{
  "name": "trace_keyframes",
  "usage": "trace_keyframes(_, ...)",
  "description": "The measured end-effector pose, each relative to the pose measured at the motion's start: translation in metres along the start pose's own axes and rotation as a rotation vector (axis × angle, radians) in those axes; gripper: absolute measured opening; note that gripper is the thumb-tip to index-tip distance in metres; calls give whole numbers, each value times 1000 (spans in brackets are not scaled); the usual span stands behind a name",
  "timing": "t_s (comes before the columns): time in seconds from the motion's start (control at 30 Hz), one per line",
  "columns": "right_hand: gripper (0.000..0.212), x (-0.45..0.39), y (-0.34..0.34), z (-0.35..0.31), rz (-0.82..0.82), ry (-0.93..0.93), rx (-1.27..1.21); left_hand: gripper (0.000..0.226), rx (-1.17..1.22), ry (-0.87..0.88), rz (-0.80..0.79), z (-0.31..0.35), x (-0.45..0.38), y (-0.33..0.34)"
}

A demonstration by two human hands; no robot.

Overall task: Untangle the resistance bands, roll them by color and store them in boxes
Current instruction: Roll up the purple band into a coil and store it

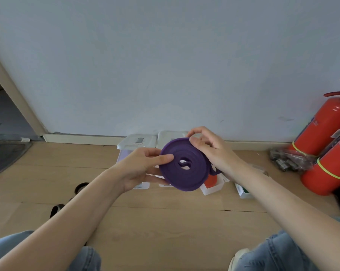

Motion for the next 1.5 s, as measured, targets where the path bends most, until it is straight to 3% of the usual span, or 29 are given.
trace_keyframes(0.17,13,-2,7,12,175,98,-122,33,29,-50,47,-3,-6,7)
trace_keyframes(0.27,7,-2,4,15,226,-1,60,24,83,-63,121,-5,-12,4)
trace_keyframes(0.3,19,-2,6,17,200,-27,146,22,94,-64,146,-6,-14,1)
trace_keyframes(0.43,104,-3,23,27,51,46,469,27,136,-84,266,-16,-18,-8)
trace_keyframes(0.53,129,-9,45,32,55,48,614,30,155,-108,327,-24,-18,-15)
trace_keyframes(0.67,123,-35,78,33,151,49,607,27,156,-159,394,-31,-24,-42)
trace_keyframes(0.87,99,-102,111,68,71,160,494,31,-54,-231,328,-74,-66,-104)
trace_keyframes(1.0,99,-149,122,106,31,182,731,26,-188,-306,265,-120,-93,-149)
trace_keyframes(1.13,95,-179,135,146,-87,227,639,24,-529,-274,513,-159,-116,-208)
trace_keyframes(1.2,99,-186,146,161,-136,210,609,28,-704,-274,563,-175,-124,-228)
trace_keyframes(1.3,101,-200,170,171,-176,177,547,44,-854,-266,496,-199,-135,-246)
trace_keyframes(1.5,88,-241,225,182,-140,281,573,59,-896,-262,332,-229,-137,-266)
Point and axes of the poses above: each hand's wrist, its own x-axis away from the middle knuckle, its own y-axis out of the palm, z = x × y, the point moved 2 cm from there along -x, towards the middle knuckle, and after that the axes turned 14 degrees about y, right-handed, at the moved point
